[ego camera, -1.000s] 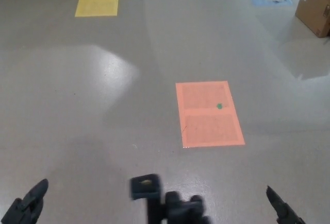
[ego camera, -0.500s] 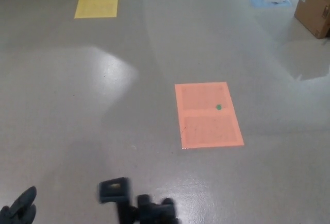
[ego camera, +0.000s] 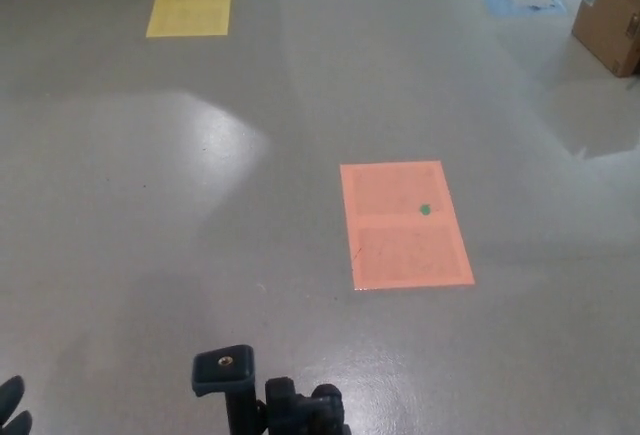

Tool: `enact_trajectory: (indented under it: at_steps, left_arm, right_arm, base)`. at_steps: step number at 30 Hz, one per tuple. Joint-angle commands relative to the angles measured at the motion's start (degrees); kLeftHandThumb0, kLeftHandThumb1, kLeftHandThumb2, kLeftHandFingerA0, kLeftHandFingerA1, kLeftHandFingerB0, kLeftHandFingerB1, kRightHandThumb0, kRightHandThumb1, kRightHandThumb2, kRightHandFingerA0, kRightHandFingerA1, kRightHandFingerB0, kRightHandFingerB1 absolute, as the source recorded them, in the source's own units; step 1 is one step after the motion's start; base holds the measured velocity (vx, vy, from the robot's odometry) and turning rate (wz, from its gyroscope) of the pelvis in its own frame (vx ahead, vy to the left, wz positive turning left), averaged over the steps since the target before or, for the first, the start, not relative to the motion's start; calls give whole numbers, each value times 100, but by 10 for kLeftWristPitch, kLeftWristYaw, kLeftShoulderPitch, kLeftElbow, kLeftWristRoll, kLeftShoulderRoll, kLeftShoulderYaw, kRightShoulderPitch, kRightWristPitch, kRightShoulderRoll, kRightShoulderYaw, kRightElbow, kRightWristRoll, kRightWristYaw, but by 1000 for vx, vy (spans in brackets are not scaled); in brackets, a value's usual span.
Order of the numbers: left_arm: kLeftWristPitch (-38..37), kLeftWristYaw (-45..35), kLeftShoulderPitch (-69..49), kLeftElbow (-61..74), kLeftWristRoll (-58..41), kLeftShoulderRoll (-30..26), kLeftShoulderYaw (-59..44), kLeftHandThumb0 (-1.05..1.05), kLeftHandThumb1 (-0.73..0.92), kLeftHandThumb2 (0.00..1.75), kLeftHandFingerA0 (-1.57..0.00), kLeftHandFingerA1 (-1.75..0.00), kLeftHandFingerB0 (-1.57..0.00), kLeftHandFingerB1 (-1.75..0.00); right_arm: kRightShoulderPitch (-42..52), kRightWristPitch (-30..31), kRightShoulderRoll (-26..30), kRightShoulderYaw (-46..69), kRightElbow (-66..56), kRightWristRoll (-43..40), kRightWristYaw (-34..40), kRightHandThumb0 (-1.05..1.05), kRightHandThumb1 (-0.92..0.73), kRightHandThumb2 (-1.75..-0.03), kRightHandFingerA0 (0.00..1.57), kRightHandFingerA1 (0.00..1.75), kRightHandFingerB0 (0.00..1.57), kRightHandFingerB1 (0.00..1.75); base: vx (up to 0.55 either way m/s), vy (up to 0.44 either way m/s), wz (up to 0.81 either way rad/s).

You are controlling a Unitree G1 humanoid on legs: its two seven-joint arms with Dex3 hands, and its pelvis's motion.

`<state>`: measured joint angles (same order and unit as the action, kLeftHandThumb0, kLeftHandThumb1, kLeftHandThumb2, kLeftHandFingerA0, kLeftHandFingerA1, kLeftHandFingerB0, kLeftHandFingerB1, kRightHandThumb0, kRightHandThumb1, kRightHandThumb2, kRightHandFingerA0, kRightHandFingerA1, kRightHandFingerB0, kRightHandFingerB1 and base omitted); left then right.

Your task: A phone stand is kept on the floor and the robot uses both its hands to grab it and uses its left hand to extend the phone stand by pulling it upwards

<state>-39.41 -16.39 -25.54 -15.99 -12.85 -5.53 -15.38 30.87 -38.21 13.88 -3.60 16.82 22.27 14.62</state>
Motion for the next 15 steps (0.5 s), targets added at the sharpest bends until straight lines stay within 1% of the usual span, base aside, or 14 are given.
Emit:
enact_trajectory:
  at_steps: [1,2,3,4,5,7,8,9,10,12,15]
  left_arm:
    - [-26,-15,2,-10,-26,-3,-9,-39,33,98,0,-48,-1,-48]
    - [-29,-14,3,-13,-20,-5,-9,-39,34,98,0,-48,-1,-48]
    - [-29,-12,4,-13,-14,-6,-9,-39,34,98,0,-48,-1,-48]
    - [-29,-10,4,-11,-11,-6,-8,-39,34,98,0,-48,-1,-48]
    - [-26,-10,2,-9,-10,-6,-7,-39,34,98,0,-48,-1,-48]
    - [-23,-9,2,-4,-6,-8,-5,-38,37,99,0,-48,-1,-48]
    - [-25,-8,1,-3,-2,-7,-5,-38,36,99,0,-48,-1,-48]
    - [-26,-5,2,-3,0,-6,-5,-38,36,99,0,-48,-1,-48]
    - [-25,-4,1,-2,1,-6,-5,-39,35,99,0,-48,-1,-48]
    - [-26,-5,1,0,1,-6,-5,-39,34,98,0,-48,0,-47]
    - [-23,-7,0,2,-3,-5,-3,-39,34,99,0,-48,0,-47]
  right_arm:
    - [0,-17,13,-2,9,51,36,-90,-85,-66,0,0,0,0]
    - [-1,-16,13,-3,7,56,40,-105,-76,-111,0,7,0,7]
    - [0,-8,12,-3,-1,62,42,-93,-67,-99,0,4,0,0]
    - [2,-5,11,-3,-4,56,36,-93,-67,-99,0,4,0,0]
    - [3,-4,10,-3,-5,55,36,-105,-74,-108,0,7,0,6]
    - [0,-8,8,-4,1,53,38,-105,-73,-106,0,6,0,5]
    - [-2,-11,7,-4,5,45,34,-92,-64,-97,0,3,0,0]
    - [-1,-9,6,-4,4,43,33,-92,-64,-97,0,3,0,0]
    - [-1,-7,6,-4,3,44,32,-105,-72,-103,0,3,0,4]
    - [-3,-15,8,-4,9,45,35,-105,-71,-102,0,3,0,2]
    - [-2,-15,8,-4,8,42,33,-104,-73,-106,0,5,0,4]
  base:
    - [0,0,0]
    - [0,0,0]
    - [0,0,0]
    - [0,0,0]
    - [0,0,0]
    - [0,0,0]
    - [0,0,0]
    - [0,0,0]
    - [0,0,0]
    - [0,0,0]
    - [0,0,0]
